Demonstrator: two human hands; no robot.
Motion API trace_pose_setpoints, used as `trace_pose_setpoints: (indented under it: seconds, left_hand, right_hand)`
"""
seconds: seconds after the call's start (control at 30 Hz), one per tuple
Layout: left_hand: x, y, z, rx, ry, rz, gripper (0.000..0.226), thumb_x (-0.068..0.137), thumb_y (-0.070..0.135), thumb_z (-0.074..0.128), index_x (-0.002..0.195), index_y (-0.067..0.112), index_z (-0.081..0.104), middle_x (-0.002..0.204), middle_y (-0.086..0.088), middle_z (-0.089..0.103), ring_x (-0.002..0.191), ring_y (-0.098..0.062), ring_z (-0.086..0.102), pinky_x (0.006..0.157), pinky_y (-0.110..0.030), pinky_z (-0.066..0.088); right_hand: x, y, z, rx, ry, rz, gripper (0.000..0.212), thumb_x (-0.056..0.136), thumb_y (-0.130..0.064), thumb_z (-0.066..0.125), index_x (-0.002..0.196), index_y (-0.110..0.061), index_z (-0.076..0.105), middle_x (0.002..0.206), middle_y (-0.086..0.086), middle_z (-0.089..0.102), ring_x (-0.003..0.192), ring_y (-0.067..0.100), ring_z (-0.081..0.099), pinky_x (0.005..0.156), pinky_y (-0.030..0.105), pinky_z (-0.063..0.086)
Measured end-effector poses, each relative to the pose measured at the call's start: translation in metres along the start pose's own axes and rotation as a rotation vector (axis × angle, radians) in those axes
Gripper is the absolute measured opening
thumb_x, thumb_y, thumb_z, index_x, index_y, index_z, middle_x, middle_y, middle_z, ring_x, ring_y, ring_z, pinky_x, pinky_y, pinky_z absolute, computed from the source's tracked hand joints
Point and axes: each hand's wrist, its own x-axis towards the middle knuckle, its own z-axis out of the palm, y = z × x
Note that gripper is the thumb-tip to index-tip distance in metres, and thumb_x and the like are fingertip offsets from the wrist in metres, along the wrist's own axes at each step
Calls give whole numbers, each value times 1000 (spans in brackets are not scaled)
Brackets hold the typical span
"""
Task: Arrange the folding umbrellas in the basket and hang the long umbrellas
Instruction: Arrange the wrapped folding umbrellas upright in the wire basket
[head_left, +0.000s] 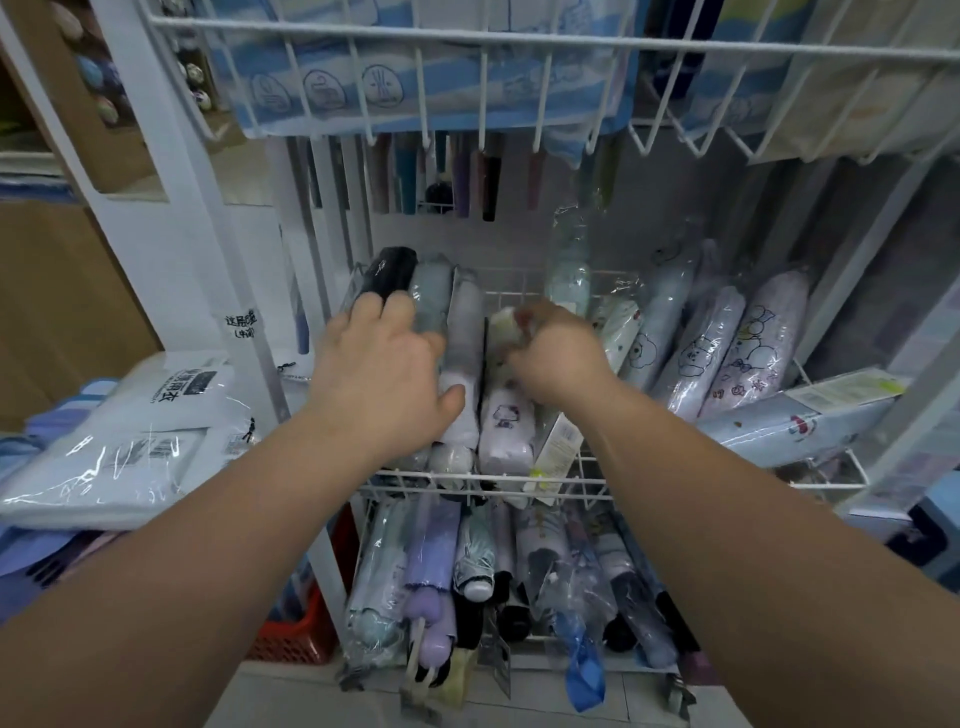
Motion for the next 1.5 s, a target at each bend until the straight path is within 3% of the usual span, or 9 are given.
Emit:
trace_pose_setpoints:
  seconds: [0.2,0.33,0.53,0.7,0.87,1.03,1.3,1.4,1.5]
  left_hand:
    - [-4,13,-1,-12,21,165,50,87,60,50,123,29,64,122,2,51,124,-25,40,105,-45,31]
    - [-3,34,-6,-40,-108,350,48,89,64,49,121,31,66,110,5,58,119,-21,48,101,-42,34]
    - [2,50,1,-136,-259,377,45,90,62,53,127,39,64,113,8,62,115,-18,55,99,-39,38]
    - [3,58,1,-150,-304,349,52,84,64,61,129,39,63,121,7,57,116,-19,57,99,-38,42]
    - [2,62,2,-140,-315,313,50,83,60,65,128,38,61,126,4,57,120,-20,56,101,-40,43]
    - [0,65,2,-146,-301,278,51,82,56,68,128,37,62,126,4,57,116,-21,58,98,-41,47]
    - [14,84,11,-167,-367,266,43,80,35,76,120,24,65,117,-2,61,106,-24,61,85,-37,54]
    - [22,91,17,-167,-434,283,44,78,34,77,119,20,66,116,-2,65,108,-24,61,87,-39,56]
    - [31,90,22,-193,-487,249,42,78,36,78,117,21,69,114,-1,67,104,-22,63,87,-39,57]
  right_hand:
    - [-20,21,-4,-260,-172,-207,33,87,-38,68,115,-22,72,106,5,73,101,27,65,88,35,54]
    - [-21,35,-13,-584,-179,-345,28,96,-41,48,113,-28,66,108,4,69,110,29,59,98,42,43]
    - [-25,60,-40,-738,-407,-450,47,96,-39,51,143,-44,45,155,-14,37,150,23,18,114,58,21]
    - [-13,56,-38,-794,-402,-484,60,82,-43,73,137,-42,52,142,-12,47,139,25,30,105,56,37]
    - [4,57,-36,-782,-464,-429,69,74,-49,80,136,-45,51,133,-14,48,136,27,27,103,52,44]
    - [5,65,-48,-710,-368,-512,51,76,-40,79,124,-38,61,117,-11,55,125,26,36,99,45,46]
    - [10,105,-116,-726,-178,-453,54,78,-30,80,128,-24,62,131,1,57,132,34,36,106,43,39]
    - [4,116,-109,-579,-182,-434,43,79,-35,63,120,-23,68,128,1,60,141,32,31,116,43,31]
    - [4,111,-94,-450,-221,-390,52,78,-49,43,102,-15,74,106,7,65,125,30,45,114,44,33]
